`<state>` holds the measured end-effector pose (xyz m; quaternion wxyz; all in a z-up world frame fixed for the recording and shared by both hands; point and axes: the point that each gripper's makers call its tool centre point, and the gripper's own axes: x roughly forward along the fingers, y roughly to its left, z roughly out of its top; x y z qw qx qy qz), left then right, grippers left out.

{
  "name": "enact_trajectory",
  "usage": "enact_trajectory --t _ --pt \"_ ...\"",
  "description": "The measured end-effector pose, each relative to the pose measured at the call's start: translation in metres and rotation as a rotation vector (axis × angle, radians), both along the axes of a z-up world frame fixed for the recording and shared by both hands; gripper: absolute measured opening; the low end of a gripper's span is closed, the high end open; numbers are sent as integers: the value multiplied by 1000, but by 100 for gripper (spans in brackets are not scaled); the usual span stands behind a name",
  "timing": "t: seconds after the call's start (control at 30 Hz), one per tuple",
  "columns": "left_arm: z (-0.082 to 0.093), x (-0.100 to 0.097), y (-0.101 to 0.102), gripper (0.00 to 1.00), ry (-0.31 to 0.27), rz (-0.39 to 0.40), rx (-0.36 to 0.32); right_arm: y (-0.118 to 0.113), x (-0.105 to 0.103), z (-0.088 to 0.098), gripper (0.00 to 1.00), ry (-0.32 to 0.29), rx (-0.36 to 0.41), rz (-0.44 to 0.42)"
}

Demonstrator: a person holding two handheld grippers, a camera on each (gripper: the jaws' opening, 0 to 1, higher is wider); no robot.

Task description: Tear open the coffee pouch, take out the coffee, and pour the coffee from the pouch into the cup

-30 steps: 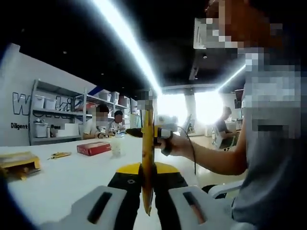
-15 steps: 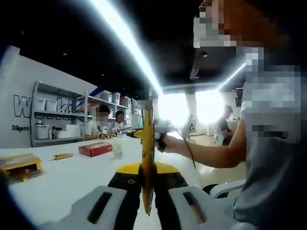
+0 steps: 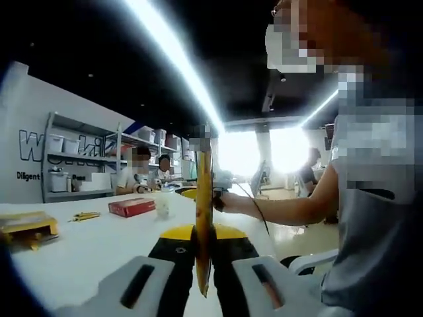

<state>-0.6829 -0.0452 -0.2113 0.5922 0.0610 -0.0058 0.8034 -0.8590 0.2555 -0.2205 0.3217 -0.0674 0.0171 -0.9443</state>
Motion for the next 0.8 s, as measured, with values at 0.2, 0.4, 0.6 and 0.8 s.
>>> enact_trajectory --t 0.2,0.4,0.6,0.8 --pt "-3 2 2 11 13 0 -19 32 -20 -13 45 -15 31 -80" --pt "-2 2 1 11 7 -4 -11 64 -42 -30 47 -58 35 -132" --pt "-3 2 2 11 5 -7 -14 78 -64 -38 51 -66 29 -167" --pt "-4 1 2 11 -3 -6 -16 82 -89 -48 54 -76 93 -204"
